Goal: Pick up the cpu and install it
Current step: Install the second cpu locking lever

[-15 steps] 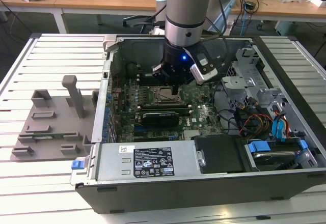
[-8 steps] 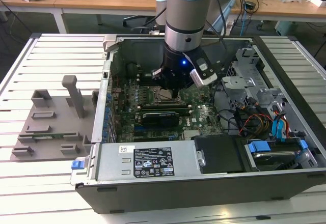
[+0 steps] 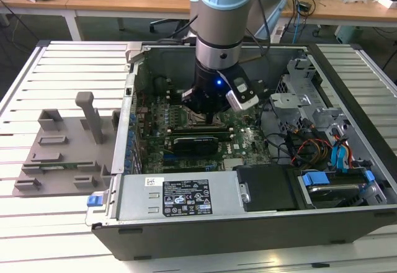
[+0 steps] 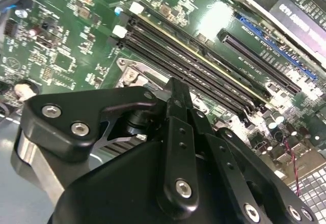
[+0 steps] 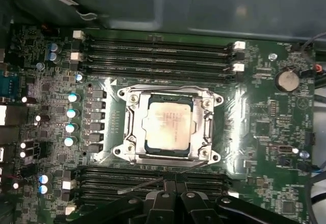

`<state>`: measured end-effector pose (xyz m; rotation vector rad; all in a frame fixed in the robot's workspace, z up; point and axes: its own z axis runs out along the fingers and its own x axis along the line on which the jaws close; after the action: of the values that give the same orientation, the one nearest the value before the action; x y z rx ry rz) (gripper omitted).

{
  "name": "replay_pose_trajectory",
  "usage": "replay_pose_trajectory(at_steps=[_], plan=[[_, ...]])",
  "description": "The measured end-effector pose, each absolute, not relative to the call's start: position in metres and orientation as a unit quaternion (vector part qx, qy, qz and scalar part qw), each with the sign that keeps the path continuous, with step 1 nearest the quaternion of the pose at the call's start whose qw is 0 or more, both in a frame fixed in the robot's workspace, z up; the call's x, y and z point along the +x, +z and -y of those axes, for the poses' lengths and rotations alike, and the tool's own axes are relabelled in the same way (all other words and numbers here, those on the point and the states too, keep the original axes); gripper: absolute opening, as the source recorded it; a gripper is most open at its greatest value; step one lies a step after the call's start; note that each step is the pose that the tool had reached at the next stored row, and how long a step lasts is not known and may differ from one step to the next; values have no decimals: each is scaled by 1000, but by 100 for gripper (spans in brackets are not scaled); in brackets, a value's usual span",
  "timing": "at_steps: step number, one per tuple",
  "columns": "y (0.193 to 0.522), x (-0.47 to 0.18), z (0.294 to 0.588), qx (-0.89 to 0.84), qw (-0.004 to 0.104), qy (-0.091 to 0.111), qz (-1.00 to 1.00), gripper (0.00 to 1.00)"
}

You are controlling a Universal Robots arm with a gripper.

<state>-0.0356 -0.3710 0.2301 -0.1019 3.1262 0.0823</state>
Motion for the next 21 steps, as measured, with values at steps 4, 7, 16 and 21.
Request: replay_pose_trajectory(at_steps=[4, 7, 16, 21], plan=[[222, -41, 371, -33, 6, 26, -999, 11], [217, -45, 371, -33, 6, 26, -999, 11], [208, -65, 371, -33, 6, 26, -999, 11], [207, -80, 371, -33, 6, 27, -999, 11]])
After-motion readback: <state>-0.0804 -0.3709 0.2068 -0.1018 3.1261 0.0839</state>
